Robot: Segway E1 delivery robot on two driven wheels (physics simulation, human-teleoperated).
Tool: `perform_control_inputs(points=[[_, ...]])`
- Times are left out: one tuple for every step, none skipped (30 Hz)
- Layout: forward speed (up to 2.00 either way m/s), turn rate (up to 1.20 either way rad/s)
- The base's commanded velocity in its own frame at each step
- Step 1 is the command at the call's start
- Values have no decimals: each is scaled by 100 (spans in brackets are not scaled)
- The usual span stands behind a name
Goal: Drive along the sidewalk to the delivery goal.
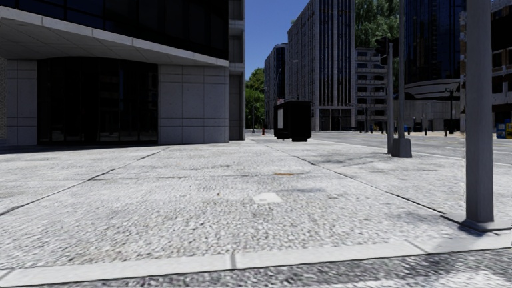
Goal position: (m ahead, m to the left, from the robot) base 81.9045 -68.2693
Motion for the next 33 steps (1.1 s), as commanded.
perform_control_inputs(points=[[200,0],[200,0],[200,0],[200,0],[200,0],[200,0],[200,0],[200,0],[200,0],[200,0],[200,0],[187,0],[170,0],[155,0],[155,0],[143,0],[135,0],[133,0],[132,0],[132,0],[132,0],[132,0],[132,0],[132,0],[132,0],[132,0],[132,0],[132,0],[132,0],[132,0],[132,0],[133,0],[133,0]])
